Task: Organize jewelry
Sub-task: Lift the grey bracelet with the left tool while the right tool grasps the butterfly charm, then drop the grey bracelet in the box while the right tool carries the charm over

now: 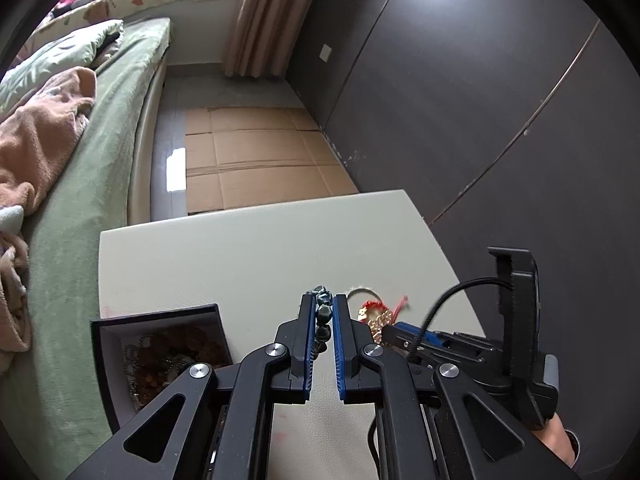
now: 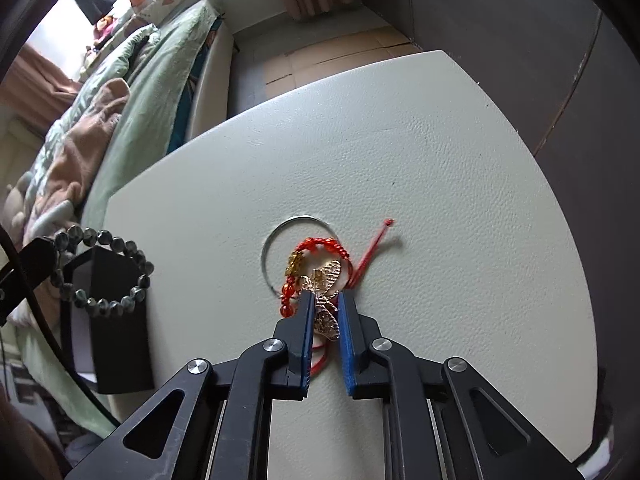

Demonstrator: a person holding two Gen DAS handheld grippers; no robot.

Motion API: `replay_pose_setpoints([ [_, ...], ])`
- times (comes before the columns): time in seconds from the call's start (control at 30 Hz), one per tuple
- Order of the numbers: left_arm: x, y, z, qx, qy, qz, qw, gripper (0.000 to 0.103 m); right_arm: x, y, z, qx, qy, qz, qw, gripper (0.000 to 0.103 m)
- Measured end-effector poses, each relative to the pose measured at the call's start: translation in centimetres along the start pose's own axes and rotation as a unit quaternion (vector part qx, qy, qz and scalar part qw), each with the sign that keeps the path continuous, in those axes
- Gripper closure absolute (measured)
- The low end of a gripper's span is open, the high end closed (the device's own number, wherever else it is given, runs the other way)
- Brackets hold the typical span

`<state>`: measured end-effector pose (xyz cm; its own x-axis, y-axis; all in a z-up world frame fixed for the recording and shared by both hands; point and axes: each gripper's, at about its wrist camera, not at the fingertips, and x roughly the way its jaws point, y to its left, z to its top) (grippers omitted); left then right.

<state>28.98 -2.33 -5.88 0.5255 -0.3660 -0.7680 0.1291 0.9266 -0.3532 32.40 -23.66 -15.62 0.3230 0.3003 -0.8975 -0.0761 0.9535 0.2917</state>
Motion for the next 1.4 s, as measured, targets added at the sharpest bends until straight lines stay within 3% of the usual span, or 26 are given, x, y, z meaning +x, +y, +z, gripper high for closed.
replay_pose_setpoints([
  [0.37, -4.7, 1.8, -0.9, 0.017, -0.027, 0.026, 0.9992, 0.094, -4.2, 1.0, -0.8, 0.026, -0.039, 0.100, 0.994, 0.089],
  [0.87, -7.2, 6.4, -1.9, -0.014, -0.031, 0.063, 0.9974, 0.093, -4.6, 9.3, -1.4, -0.041, -0.052, 0.179, 0.982, 0.089],
  [0.97, -7.7, 7.6, -2.1, -0.035, -0.036, 0.050, 0.9975, 0.074, -4.4, 10.4, -1.6, -0.051, -0.052, 0.192, 0.979, 0.089],
  [1.03, -8.2, 8.3, -2.2, -0.046, -0.045, 0.049, 0.9967, 0.051, -4.3, 11.1, -1.7, -0.059, -0.051, 0.201, 0.977, 0.089],
  [1.2, -9.1, 9.1, -2.2, -0.047, -0.061, 0.076, 0.9941, 0.044, -3.8, 12.6, -2.0, -0.075, -0.048, 0.219, 0.972, 0.089],
  [1.4, -9.6, 10.7, -2.4, -0.070, -0.062, 0.082, 0.9922, 0.039, -3.3, 14.1, -2.5, -0.085, -0.045, 0.224, 0.970, 0.089],
])
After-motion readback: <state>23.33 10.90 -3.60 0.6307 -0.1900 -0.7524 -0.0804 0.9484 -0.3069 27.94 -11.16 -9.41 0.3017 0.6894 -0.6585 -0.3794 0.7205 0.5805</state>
